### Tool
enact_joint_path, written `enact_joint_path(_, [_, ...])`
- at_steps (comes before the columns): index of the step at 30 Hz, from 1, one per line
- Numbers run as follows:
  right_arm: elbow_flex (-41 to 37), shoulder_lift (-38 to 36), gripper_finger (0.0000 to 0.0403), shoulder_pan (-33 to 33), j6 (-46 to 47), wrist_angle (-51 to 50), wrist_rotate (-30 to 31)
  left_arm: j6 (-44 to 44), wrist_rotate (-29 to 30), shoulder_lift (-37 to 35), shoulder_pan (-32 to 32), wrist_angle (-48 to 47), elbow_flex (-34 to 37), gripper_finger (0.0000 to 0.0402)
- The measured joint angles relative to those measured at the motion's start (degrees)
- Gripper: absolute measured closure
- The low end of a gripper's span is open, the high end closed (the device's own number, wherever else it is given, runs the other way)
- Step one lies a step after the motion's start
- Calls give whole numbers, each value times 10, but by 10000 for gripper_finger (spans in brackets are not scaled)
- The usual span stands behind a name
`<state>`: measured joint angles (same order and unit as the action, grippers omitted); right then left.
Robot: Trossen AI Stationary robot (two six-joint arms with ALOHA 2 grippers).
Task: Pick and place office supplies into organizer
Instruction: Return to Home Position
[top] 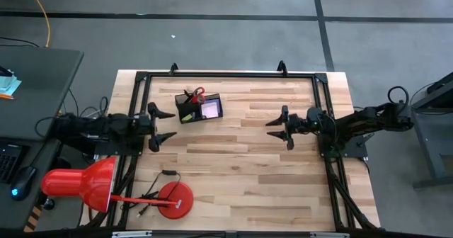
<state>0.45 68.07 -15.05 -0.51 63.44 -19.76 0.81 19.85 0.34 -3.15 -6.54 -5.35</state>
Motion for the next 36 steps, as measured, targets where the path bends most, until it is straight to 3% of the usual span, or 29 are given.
enact_joint_path(4, [0,0,236,0,29,-2,11,2,-83,0,13,-1,9,66])
enact_joint_path(9, [0,0,235,0,35,-17,11,26,-241,0,13,28,23,63])
enact_joint_path(18, [0,0,233,0,31,-59,11,31,-178,22,13,29,30,66])
enact_joint_path(36, [0,0,243,0,31,-148,11,34,-177,28,13,29,30,62])
